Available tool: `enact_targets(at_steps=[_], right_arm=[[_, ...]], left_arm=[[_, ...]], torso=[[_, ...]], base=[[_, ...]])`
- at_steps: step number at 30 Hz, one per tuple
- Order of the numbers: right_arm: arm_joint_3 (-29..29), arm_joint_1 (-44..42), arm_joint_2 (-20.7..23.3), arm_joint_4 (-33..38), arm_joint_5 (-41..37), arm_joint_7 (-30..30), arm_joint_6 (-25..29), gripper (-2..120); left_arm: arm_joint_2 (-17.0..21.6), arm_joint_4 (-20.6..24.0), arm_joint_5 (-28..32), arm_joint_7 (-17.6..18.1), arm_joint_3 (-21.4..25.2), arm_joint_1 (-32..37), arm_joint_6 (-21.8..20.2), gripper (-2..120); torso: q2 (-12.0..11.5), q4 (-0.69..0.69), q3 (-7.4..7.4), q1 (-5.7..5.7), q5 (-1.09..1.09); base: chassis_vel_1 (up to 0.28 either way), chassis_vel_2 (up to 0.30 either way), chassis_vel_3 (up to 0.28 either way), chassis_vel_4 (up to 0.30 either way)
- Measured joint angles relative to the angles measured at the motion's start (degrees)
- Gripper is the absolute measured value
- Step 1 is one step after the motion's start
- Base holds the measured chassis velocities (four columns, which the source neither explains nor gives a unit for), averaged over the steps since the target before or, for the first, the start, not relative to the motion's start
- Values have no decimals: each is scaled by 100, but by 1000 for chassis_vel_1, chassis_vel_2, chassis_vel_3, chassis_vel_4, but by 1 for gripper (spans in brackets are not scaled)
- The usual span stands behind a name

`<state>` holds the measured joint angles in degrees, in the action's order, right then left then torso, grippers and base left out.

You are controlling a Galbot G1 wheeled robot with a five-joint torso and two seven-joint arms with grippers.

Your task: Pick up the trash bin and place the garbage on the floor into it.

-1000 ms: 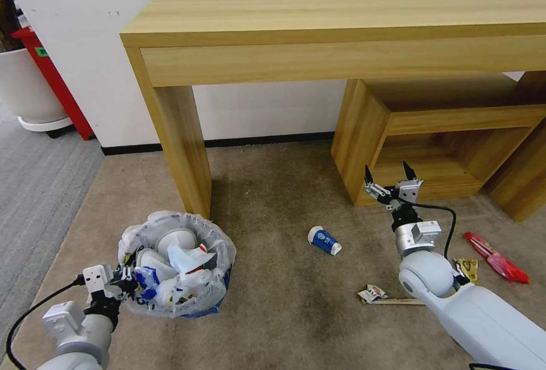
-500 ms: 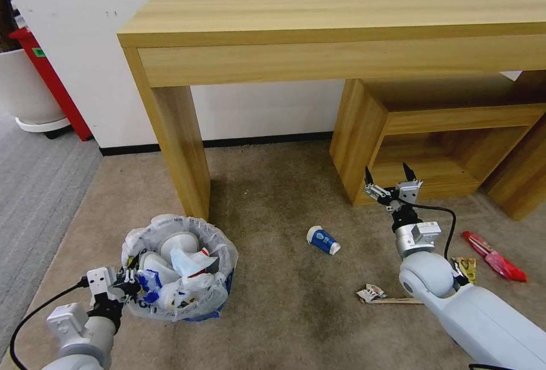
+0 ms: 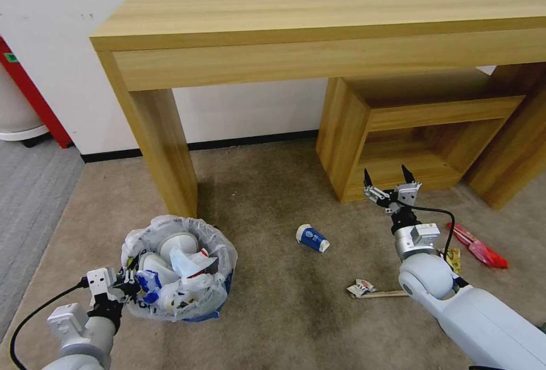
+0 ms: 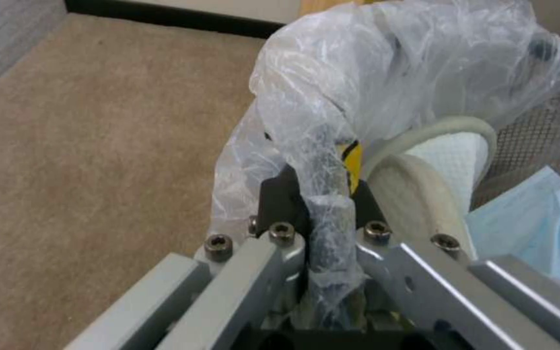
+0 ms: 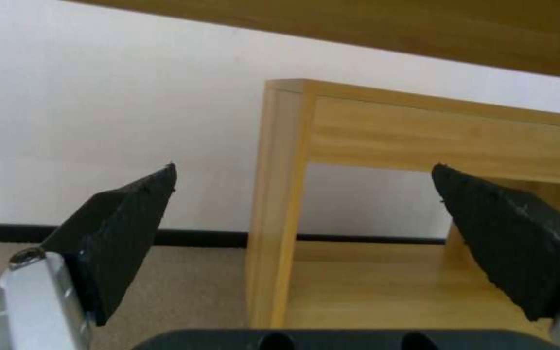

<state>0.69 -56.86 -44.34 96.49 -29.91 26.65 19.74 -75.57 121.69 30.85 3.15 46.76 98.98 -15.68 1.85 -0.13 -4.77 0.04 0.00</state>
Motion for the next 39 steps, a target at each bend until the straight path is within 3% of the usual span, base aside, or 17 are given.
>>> enact_targets(at_steps=[39], right_arm=[[16,-85,11,48,52,5,16,100]], left_arm=[[24,20,-12,7,-14,1,13,3]], torso=[[0,0,0,0,0]], base=[[-1,-2,-1,-3]])
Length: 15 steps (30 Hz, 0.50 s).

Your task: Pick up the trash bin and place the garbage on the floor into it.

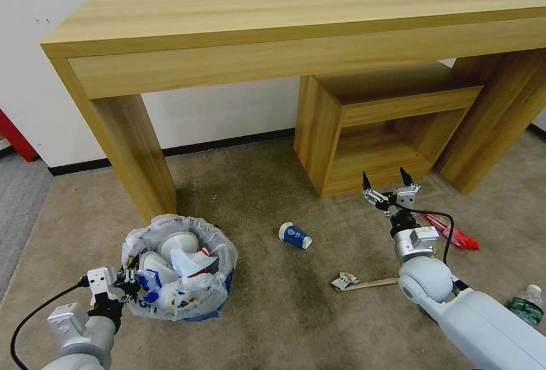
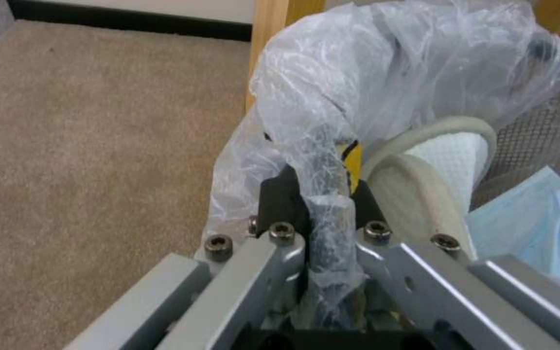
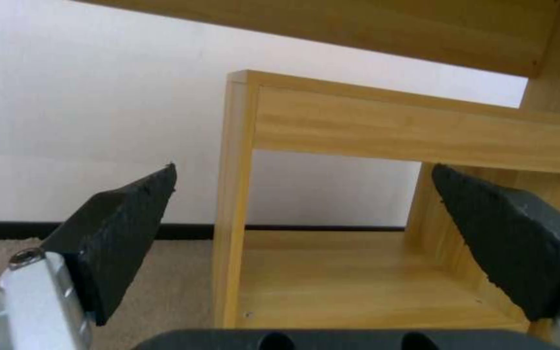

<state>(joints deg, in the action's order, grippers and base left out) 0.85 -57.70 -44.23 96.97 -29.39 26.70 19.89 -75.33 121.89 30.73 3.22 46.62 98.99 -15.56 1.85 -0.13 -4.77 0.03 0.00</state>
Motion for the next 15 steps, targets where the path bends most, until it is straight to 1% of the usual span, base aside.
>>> enact_targets(at_steps=[10,15], right_arm=[[4,1,-12,-7,4,4,3,100],[5,-3,-32,-56,25,5,23,100]], left_arm=[[-9,0,-9,-3,1,10,5,3],[-20,-9,2,-4,2,0,9,3]], torso=[[0,0,0,0,0],[0,-3,0,0,0]], base=[[0,0,0,0],[-32,-48,-30,-31]])
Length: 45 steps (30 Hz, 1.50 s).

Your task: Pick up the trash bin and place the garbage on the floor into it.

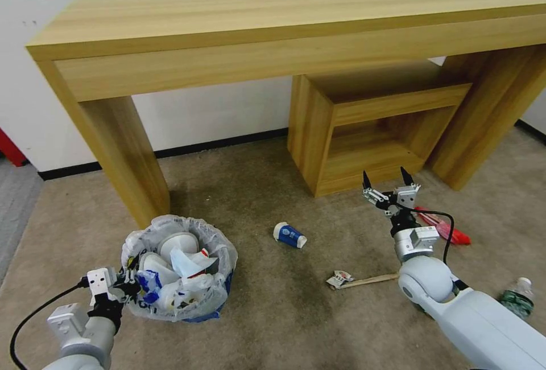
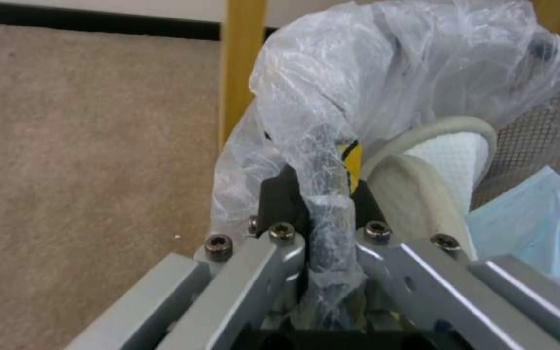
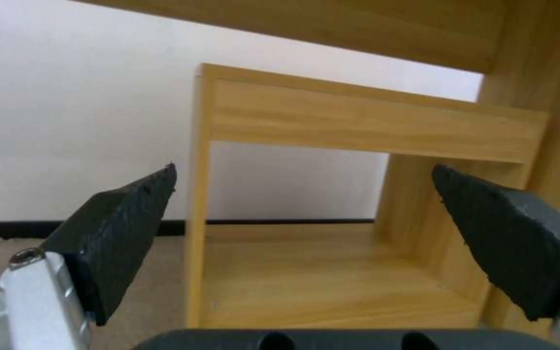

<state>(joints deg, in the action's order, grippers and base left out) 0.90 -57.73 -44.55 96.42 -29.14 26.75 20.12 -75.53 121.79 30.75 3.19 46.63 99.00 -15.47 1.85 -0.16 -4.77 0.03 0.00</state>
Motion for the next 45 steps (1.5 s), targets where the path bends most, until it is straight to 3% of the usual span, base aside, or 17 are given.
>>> enact_targets(at_steps=[32,45], right_arm=[[1,-74,32,-27,-2,-54,32,100],[-3,-75,9,-60,88,-138,211,100]], left_arm=[[-35,-39,40,76,32,-12,-47,3],[-48,-39,32,64,26,1,-25,3]], torso=[[0,3,0,0,0],[0,3,-2,0,0]], base=[[0,0,0,0],[-116,113,110,-114]])
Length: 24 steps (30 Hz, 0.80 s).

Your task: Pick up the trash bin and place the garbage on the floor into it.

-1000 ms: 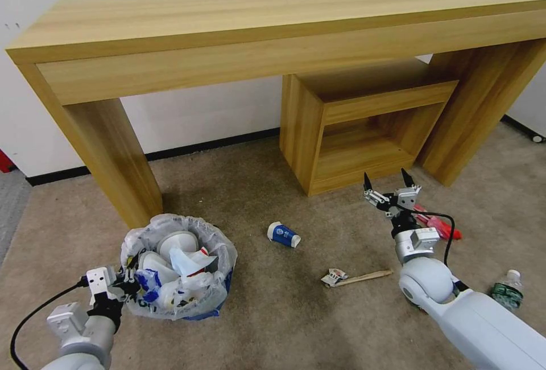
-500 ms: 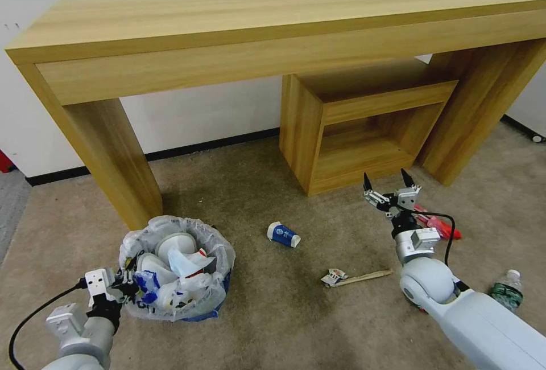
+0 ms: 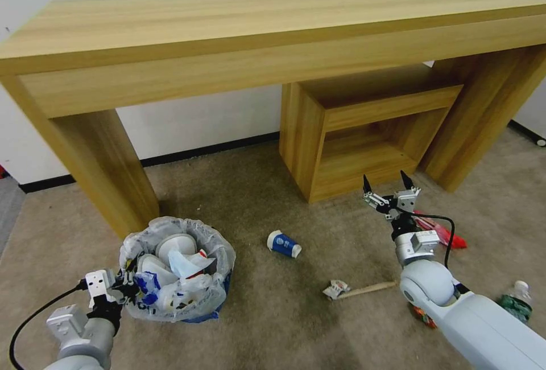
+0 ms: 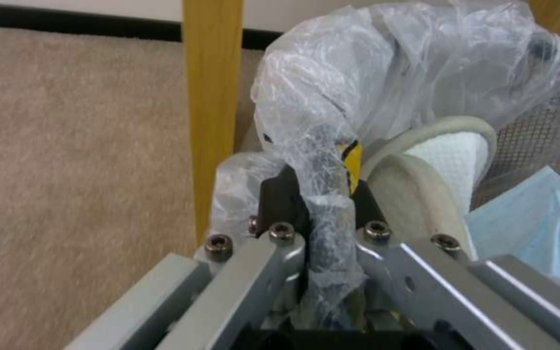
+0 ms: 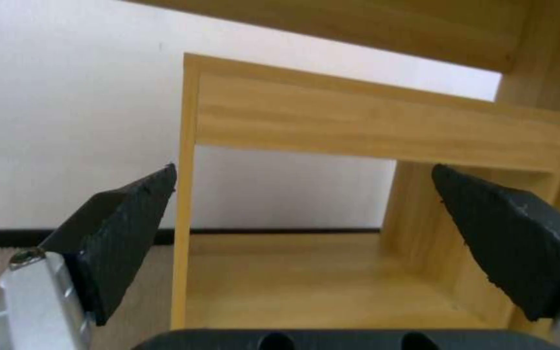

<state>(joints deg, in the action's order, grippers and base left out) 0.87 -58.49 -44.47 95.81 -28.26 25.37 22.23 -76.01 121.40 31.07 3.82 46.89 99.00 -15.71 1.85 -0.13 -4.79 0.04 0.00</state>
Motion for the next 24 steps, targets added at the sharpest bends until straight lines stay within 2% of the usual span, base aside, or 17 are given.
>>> enact_targets(at_steps=[15,24], right_arm=[[-80,-78,215,57,63,-356,-30,100],[-190,-79,394,20,41,-490,-78,100]], left_arm=[[29,47,8,-14,-21,96,-40,3],[115,330,30,-16,-121,428,-225,3]], torso=[[1,-1,2,0,-1],[1,0,2,0,0]], base=[[-19,19,17,-12],[0,0,0,0]])
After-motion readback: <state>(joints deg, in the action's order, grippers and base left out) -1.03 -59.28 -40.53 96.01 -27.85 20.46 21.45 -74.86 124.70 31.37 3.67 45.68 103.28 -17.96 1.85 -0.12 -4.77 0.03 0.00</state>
